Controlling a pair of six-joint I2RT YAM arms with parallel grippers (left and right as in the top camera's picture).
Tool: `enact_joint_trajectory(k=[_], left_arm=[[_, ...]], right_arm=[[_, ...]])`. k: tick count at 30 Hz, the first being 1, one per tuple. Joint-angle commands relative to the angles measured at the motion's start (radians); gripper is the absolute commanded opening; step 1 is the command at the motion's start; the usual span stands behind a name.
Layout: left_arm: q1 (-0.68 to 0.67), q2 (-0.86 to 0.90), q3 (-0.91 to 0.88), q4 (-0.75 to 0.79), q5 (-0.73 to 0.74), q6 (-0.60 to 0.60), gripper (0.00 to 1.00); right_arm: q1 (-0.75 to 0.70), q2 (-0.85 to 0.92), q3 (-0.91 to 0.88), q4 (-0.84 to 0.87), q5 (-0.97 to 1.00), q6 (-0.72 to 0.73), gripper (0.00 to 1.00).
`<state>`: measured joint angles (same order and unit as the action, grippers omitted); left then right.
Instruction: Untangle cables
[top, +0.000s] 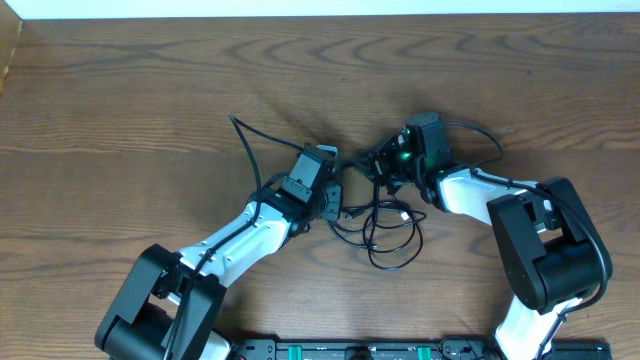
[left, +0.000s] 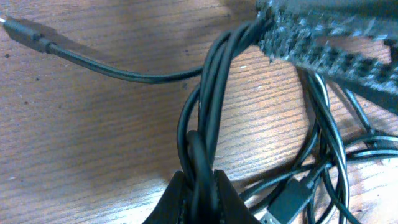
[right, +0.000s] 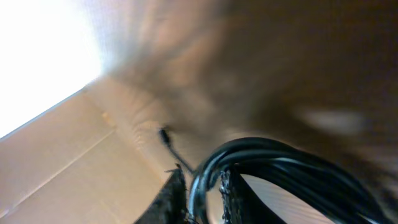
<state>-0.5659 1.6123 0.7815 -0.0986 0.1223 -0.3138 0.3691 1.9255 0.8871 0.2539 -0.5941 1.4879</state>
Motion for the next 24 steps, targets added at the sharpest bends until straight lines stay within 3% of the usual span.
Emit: enact_joint_trajectory(k=[1,9,13,17,21,24], left_arm=[[-0.01,0.002,0.008,-0.01,0.009,0.013,0.08],[-0.01,0.002,0.008,-0.028,0.009,0.013,0.07],[-0.01,0.002,0.008,-0.028,0.009,0.013,0.08],[-0.01,0.002,0.008,-0.028,0.009,0.014,0.08],[-0.01,0.002,0.008,-0.028,-0.052,0.014,0.08],[-0.008,0.002,0.008,-0.028,-0.161,0.014,0.08]], right_arm=[[0.008,0.011,-0.001,-0.085,0.052,-0.016,0.16],[0.021,0.085,-0.001,-0.068,0.143,-0.006,0.13],[0.026,0.145,-0.001,-0.055,0.149,-0.019,0.01],[0.025,0.154,-0.001,-0.063,0.183,-0.151,0.01],[-0.01,0.114,-0.001,-0.082,0.086,-0.356,0.01],[-0.096,0.023,-0.001,-0.22,-0.017,-0.552,0.01]])
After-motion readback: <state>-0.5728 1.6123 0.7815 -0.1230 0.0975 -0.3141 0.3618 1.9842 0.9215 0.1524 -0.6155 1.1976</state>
